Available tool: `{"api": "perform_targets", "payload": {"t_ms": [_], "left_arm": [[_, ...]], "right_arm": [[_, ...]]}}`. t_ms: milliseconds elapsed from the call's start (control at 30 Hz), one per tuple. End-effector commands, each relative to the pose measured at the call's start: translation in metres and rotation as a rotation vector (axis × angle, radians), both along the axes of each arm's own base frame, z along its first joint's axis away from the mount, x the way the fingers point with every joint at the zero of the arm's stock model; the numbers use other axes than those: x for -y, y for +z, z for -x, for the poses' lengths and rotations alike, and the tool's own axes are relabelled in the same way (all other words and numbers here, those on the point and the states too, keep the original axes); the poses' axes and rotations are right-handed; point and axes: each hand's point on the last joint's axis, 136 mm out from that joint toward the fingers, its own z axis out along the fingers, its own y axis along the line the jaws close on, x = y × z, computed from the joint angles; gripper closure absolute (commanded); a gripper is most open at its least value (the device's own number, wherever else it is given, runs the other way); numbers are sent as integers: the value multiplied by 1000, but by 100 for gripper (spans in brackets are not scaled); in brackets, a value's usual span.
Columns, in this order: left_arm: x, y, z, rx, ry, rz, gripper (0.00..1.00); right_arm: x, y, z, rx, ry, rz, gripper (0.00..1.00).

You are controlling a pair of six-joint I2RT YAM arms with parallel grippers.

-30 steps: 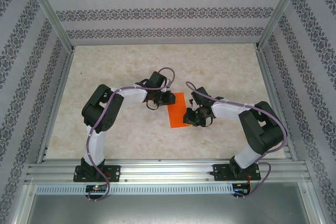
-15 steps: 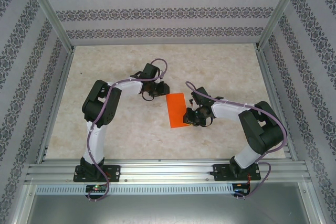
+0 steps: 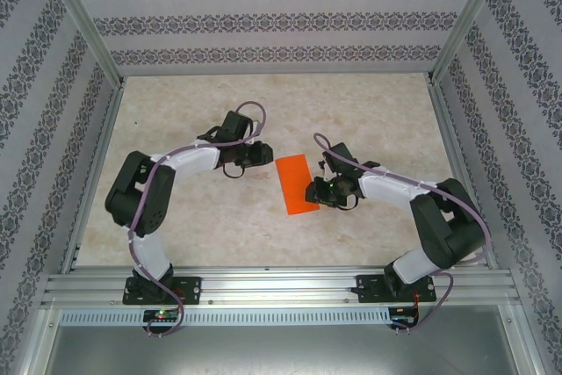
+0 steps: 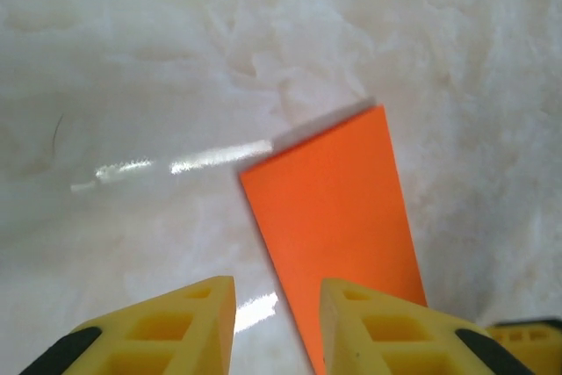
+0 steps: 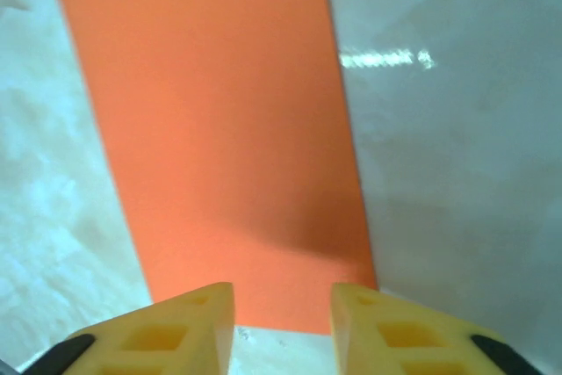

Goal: Fold a paper plane with a square sheet of paper (fold left side to right side)
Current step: First fold the square sheet of paper in half at the center of the table, then rotate the paper at the center of the table.

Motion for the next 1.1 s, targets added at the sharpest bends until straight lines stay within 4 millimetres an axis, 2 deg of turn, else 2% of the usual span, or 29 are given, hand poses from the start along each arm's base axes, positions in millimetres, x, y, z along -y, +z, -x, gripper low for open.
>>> {"api": "perform_targets", "payload": {"t_ms": [0,100,333,500,733,900,1000,1067], "left_arm": [[-2,19,16,53,-10,28,66],[3,20,38,37,-20,57,64],[23,16,78,41,-70,68,60],[24,16,86,69,-78,62,57],[23,16,89,75,-58,68,52],[15,24,87,117,-26,60,36],[12,25,90,123,-26,57,29],[11,23,93,117,-27,62,29]], "right_arm": [[8,32,-24,133,-6,-2,58],[14,32,-31,132,-8,-13,54],[6,10,-26,48,-6,-54,52],[4,4,-32,46,-3,-49,52],[1,5,-61,111,30,-14,49],[-3,7,-81,140,44,-11,45],[-4,2,-79,110,40,-2,45],[-2,-4,-72,79,26,5,45]]}}
